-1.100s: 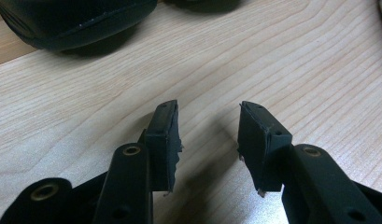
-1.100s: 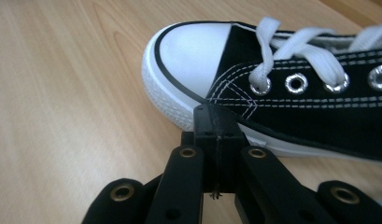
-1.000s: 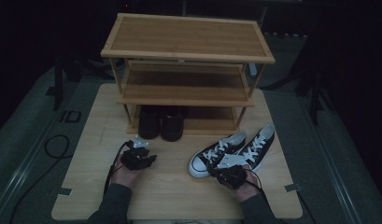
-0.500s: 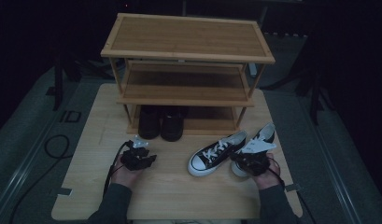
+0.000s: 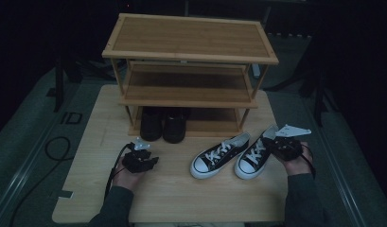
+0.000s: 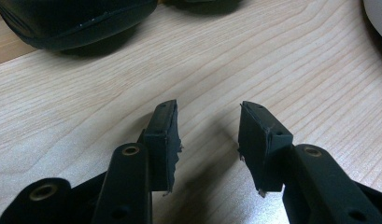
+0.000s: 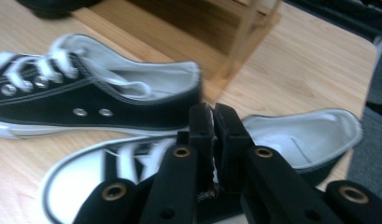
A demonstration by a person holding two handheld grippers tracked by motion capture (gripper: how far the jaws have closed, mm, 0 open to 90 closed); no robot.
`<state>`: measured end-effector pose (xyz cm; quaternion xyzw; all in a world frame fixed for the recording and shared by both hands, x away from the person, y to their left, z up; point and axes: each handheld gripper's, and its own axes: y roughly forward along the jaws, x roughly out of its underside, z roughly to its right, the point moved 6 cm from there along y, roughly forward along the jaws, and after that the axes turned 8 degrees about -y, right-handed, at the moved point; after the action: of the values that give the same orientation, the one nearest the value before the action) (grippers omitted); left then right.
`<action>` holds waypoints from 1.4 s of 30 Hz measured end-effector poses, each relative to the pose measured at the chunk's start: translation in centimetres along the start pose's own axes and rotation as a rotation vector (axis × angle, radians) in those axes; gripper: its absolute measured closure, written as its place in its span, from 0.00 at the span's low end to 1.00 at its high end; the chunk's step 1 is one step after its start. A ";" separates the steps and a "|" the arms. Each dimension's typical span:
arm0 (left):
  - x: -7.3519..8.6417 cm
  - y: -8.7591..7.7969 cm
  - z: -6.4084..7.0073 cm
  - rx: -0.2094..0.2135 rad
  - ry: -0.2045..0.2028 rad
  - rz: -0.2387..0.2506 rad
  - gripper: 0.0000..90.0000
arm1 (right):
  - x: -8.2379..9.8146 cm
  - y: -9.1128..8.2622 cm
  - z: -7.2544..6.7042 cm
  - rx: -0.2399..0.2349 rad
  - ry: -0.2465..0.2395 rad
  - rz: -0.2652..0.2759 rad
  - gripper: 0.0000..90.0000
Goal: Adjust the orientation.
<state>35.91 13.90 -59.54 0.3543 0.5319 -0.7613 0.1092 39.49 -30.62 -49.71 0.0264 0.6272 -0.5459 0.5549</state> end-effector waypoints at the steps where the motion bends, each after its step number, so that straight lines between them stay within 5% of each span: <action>1: 0.0 0.0 0.0 0.001 -0.001 0.000 0.64 | 0.1 0.0 0.4 -0.005 0.004 -0.004 0.94; 15: 0.0 0.0 0.0 0.005 -0.004 0.004 0.64 | 1.4 1.1 2.7 -0.035 0.022 -0.044 0.72; 25: 0.0 0.0 0.0 0.006 -0.005 0.004 0.64 | 2.0 2.4 3.3 -0.127 -0.014 -0.100 0.58; 28: 0.0 0.0 0.0 0.006 -0.005 0.004 0.64 | 2.2 2.9 3.4 -0.143 -0.011 -0.128 0.59; 31: 0.0 0.0 0.0 0.007 -0.005 0.004 0.64 | 2.4 3.0 3.2 -0.170 -0.015 -0.137 0.72; 33: 0.0 0.0 0.0 0.009 -0.006 0.003 0.64 | 2.5 3.0 2.7 -0.197 -0.028 -0.136 0.91; 34: 0.0 0.0 0.0 0.009 -0.007 0.004 0.64 | 2.6 2.9 2.6 -0.179 -0.039 -0.146 0.93; 37: 0.0 0.0 0.0 0.008 -0.006 0.004 0.64 | 2.7 2.7 2.6 -0.175 -0.055 -0.150 0.93; 42: 0.0 0.0 0.0 0.007 -0.006 0.006 0.64 | 1.5 1.6 3.2 -0.169 -0.061 -0.073 0.74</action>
<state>35.91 13.89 -59.56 0.3541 0.5279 -0.7638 0.1120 42.06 -33.08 -51.24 -0.0601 0.6545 -0.5115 0.5535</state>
